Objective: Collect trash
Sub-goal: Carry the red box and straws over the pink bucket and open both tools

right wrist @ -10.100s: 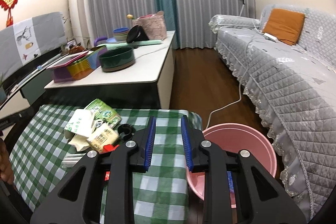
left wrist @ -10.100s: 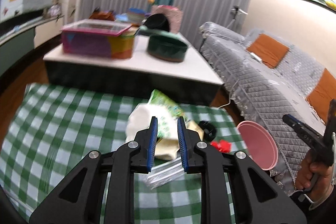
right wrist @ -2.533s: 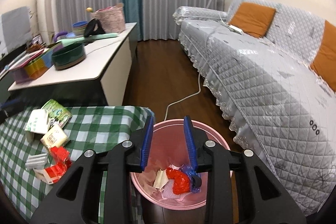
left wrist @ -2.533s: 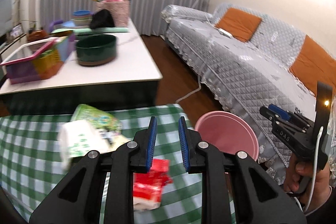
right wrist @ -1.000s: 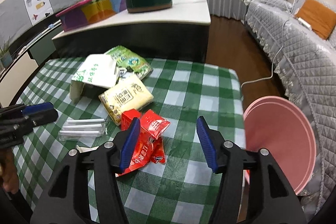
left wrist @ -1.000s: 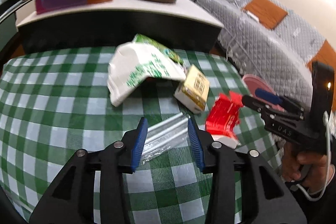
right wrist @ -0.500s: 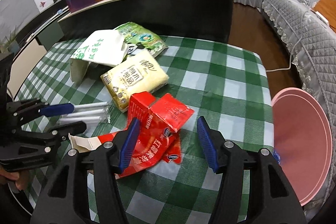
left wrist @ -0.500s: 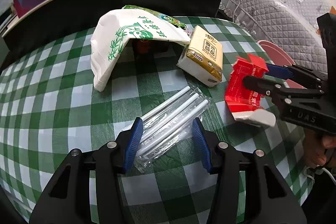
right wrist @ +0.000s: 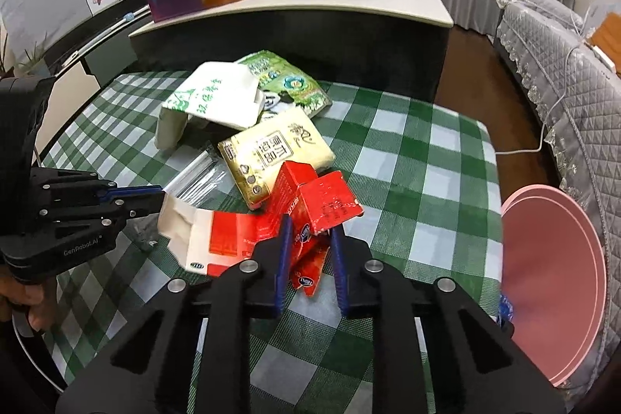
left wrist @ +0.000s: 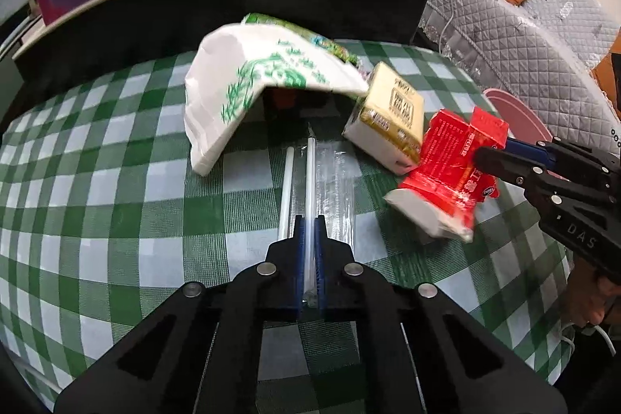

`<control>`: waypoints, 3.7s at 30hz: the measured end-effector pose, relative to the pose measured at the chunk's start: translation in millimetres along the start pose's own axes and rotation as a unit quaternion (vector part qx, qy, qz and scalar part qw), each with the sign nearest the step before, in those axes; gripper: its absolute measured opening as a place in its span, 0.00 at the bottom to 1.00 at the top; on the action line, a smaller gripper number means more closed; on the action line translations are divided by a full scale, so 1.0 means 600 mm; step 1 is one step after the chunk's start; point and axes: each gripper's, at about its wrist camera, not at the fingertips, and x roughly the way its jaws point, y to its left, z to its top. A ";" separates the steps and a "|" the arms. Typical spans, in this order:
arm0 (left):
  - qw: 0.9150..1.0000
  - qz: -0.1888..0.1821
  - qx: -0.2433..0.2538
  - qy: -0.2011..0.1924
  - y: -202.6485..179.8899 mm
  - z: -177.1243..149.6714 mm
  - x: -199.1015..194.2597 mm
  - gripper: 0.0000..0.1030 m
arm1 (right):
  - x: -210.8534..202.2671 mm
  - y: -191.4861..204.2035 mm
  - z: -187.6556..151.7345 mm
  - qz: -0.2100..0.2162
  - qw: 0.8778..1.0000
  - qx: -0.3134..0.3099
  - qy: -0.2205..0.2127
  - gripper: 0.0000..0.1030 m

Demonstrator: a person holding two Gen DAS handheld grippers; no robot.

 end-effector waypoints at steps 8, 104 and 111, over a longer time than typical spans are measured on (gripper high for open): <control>0.999 0.001 0.004 -0.032 -0.013 0.006 -0.027 0.05 | -0.038 -0.004 0.004 -0.015 0.999 0.007 -0.028 0.18; 0.980 -0.118 0.111 -0.115 -0.388 0.167 -0.013 0.05 | -0.274 -0.384 -0.042 -0.271 0.925 0.241 -0.113 0.18; 0.979 -0.131 0.115 -0.104 -0.421 0.173 0.023 0.05 | -0.257 -0.387 -0.049 -0.281 0.925 0.235 -0.104 0.18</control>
